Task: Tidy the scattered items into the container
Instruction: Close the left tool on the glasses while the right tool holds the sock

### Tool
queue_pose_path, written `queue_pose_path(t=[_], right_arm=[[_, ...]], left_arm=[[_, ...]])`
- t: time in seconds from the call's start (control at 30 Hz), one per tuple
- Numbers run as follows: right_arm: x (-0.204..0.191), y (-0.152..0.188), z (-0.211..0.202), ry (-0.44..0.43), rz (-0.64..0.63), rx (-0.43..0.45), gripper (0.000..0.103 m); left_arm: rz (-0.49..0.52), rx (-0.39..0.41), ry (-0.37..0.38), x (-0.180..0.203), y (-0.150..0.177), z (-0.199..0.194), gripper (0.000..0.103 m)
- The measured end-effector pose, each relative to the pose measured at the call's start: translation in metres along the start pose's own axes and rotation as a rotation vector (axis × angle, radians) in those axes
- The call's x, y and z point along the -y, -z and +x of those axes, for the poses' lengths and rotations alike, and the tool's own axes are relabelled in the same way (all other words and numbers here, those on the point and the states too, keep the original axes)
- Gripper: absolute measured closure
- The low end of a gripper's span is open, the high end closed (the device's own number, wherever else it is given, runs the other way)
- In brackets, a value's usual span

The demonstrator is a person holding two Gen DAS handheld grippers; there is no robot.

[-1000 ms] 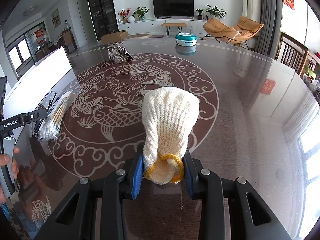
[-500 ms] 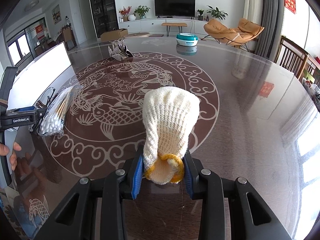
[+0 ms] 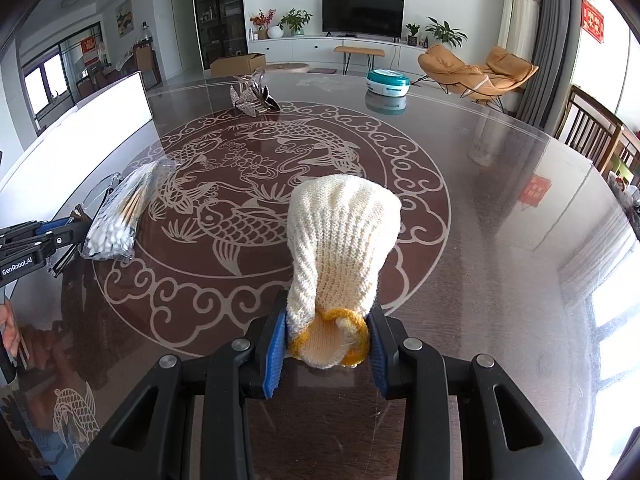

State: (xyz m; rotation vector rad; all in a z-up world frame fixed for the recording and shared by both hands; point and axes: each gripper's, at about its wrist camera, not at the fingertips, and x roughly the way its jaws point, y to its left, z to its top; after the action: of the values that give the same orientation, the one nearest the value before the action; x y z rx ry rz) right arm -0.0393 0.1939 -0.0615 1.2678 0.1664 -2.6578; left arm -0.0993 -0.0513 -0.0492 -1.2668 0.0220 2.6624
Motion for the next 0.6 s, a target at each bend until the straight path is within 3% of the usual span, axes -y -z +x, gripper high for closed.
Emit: queue_pose_path(t=[0.13,0.33,0.4,0.6], right_arm=[[-0.008,0.016,-0.013,-0.020,-0.002,-0.001,0.067],[-0.019,0.037,-0.029,-0.024,-0.006,0.000,0.067],[-0.020,0.039,-0.031,-0.018,-0.003,0.001,0.066],[-0.019,0.038,-0.031,-0.006,0.003,-0.001,0.063]], left_arm=[[0.004,-0.001,0.020,0.006,0.016,-0.012,0.076],[0.082,0.019,-0.071,0.021,0.027,-0.016,0.073],[0.074,0.025,-0.094,0.020,0.028,-0.017,0.067],[0.058,0.023,-0.105,0.016,0.025,-0.015,0.060]])
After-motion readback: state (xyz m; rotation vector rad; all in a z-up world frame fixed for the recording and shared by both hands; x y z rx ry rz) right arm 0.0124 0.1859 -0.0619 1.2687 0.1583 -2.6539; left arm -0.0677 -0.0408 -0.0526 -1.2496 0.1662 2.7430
